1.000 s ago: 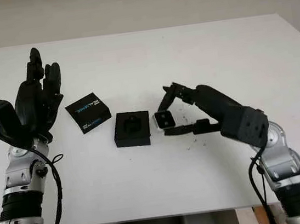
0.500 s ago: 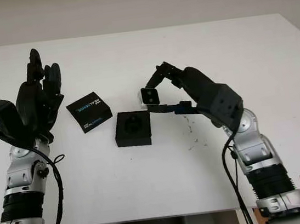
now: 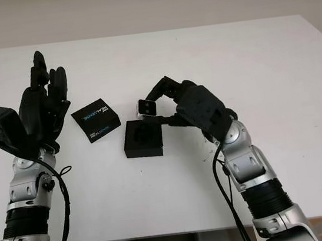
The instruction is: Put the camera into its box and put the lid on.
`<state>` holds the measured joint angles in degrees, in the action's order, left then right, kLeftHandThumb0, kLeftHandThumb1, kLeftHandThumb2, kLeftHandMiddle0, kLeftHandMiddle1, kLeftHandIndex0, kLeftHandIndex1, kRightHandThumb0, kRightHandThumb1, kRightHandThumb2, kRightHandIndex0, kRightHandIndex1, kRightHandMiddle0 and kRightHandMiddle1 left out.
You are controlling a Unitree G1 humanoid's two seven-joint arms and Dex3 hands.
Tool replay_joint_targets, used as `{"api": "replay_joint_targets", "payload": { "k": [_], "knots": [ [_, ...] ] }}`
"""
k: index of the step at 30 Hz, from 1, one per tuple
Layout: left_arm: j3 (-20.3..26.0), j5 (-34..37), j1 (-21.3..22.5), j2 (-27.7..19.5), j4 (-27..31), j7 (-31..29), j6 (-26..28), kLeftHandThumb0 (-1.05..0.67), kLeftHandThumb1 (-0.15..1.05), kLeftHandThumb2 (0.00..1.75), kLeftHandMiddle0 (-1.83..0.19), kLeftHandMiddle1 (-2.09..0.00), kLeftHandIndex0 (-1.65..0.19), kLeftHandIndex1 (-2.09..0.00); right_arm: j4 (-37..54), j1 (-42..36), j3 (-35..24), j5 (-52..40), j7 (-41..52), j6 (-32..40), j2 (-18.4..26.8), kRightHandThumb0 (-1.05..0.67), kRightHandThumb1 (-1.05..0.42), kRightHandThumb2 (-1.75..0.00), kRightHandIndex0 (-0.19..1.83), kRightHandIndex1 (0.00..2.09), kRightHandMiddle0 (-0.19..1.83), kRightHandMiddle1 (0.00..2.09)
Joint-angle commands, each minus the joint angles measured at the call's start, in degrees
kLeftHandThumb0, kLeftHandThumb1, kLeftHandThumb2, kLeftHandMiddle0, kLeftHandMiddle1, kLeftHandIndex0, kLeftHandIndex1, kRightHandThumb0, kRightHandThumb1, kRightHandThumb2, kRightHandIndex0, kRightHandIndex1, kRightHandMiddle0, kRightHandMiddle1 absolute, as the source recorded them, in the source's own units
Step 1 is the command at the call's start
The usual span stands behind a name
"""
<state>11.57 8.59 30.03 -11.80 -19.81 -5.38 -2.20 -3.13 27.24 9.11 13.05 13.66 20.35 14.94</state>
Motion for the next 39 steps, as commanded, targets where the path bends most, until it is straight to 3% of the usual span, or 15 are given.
{"api": "replay_joint_targets", "payload": {
  "k": [1,11,29,39],
  "knots": [
    [-0.24,-0.26,1.07,0.25,-0.67,0.26,-0.28,-0.63,1.05,0.49,0.19,0.00,0.19,-0.01,1.81,-0.65,0.18,0.29,-0.80,0.44,-0.79,-0.38,-1.01,-0.05,0.26,0.09,0.24,1.76],
    [-0.34,-0.40,0.68,0.45,-0.72,0.48,-0.26,-0.64,1.05,0.49,0.19,-0.01,0.19,-0.02,5.56,-3.77,0.89,0.96,-1.70,4.56,-1.94,-0.36,-1.02,-0.06,0.26,0.08,0.23,1.74],
    [-0.08,-0.23,0.24,0.23,0.18,0.49,0.33,-0.64,1.05,0.48,0.19,-0.02,0.18,-0.04,5.31,-5.98,2.31,3.16,-3.14,3.09,-1.99,-0.36,-1.00,-0.05,0.30,0.07,0.28,1.84],
    [-0.30,-0.45,0.13,0.61,0.77,1.00,0.99,-0.64,1.05,0.48,0.19,-0.03,0.19,-0.04,1.43,-3.93,2.76,4.18,-2.76,1.82,-1.83,-0.36,-0.99,-0.05,0.31,0.07,0.28,1.79]
  ]
}}
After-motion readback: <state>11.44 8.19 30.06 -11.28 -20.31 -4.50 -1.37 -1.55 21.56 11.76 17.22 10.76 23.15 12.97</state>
